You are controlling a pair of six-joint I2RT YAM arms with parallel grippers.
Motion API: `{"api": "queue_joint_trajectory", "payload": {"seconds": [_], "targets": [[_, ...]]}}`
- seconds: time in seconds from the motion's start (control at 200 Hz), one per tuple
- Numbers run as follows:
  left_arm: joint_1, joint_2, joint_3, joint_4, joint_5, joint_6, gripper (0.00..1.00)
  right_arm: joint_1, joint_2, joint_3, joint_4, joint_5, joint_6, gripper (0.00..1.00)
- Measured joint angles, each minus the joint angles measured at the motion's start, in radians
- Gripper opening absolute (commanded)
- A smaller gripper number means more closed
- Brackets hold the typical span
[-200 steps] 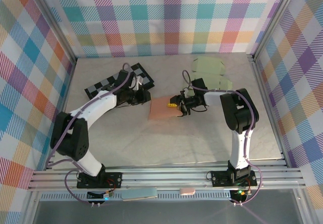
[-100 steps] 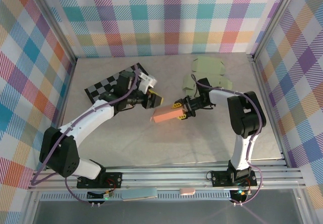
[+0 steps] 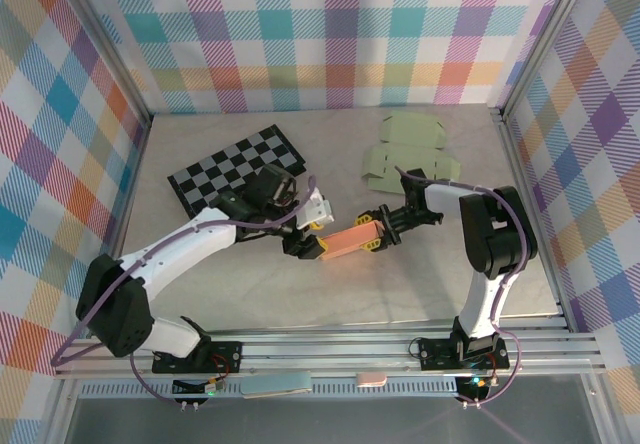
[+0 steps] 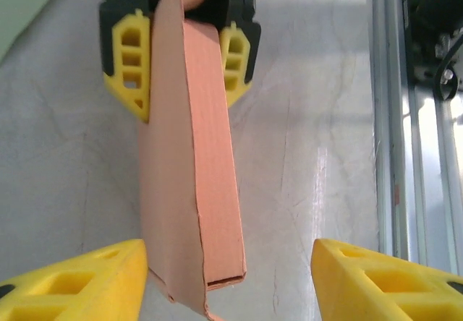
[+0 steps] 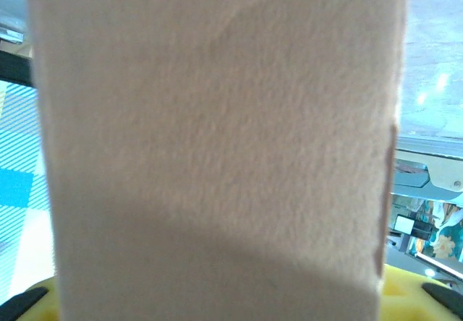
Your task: Fold the paper box
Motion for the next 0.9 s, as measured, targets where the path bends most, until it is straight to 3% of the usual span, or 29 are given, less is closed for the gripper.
{"api": "queue_joint_trajectory", "payload": {"seconds": [0.255, 0.9], "targets": [[-0.066, 0.076, 0.005, -0.005, -0.074, 0.052, 0.62, -0.016, 0.018, 0.001, -0.007, 0.003, 0.007, 0.48], [-0.116, 0.200, 0.007, 0.119, -0.251, 0.027, 0.63, -0.045, 0.038, 0.021, -0.017, 0.011, 0.027, 0.46]]}}
